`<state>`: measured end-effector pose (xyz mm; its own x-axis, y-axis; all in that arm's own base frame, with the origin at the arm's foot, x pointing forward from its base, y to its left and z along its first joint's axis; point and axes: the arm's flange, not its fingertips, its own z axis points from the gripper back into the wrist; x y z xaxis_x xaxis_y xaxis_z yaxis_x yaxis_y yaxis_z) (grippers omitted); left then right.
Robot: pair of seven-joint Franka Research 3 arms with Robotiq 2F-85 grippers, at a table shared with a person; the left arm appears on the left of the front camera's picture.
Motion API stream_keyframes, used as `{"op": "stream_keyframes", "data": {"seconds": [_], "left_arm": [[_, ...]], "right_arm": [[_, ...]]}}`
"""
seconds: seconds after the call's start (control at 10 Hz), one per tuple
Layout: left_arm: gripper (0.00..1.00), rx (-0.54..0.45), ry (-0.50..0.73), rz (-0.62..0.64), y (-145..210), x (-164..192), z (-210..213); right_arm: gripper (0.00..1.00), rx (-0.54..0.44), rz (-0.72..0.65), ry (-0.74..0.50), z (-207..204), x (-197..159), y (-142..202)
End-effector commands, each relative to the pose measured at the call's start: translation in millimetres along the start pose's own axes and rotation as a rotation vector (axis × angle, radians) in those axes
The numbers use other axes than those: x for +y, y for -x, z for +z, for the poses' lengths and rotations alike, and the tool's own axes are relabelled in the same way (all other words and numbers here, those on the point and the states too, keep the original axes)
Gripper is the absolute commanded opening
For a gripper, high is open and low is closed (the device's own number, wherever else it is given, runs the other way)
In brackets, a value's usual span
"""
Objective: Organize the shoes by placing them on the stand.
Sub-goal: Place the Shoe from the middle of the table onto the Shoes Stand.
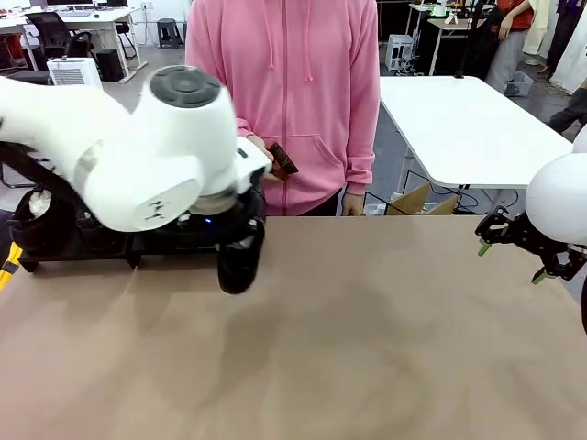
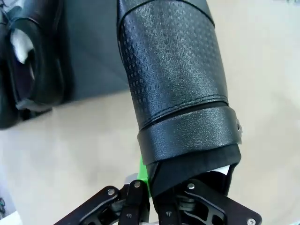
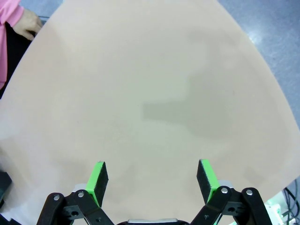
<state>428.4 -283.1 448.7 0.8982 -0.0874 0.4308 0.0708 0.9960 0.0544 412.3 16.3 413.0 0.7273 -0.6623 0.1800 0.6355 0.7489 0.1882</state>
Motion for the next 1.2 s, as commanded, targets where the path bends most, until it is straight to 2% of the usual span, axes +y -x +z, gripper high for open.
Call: {"op": "stream_keyframes", "data": {"seconds": [0.0,0.4,1.1], "left_arm": [[0.00,-0.111,0.024,0.016,-11,22,-7],[0.00,-0.156,-0.009,0.097,-35,69,-22],[0.00,-0.179,0.003,0.129,-86,87,-49]], "right_arm": [[1.00,-0.007,0.011,0.000,2,0,0],[1.00,-0.007,0.011,0.000,2,0,0],[1.00,-0.007,0.011,0.000,2,0,0]]}}
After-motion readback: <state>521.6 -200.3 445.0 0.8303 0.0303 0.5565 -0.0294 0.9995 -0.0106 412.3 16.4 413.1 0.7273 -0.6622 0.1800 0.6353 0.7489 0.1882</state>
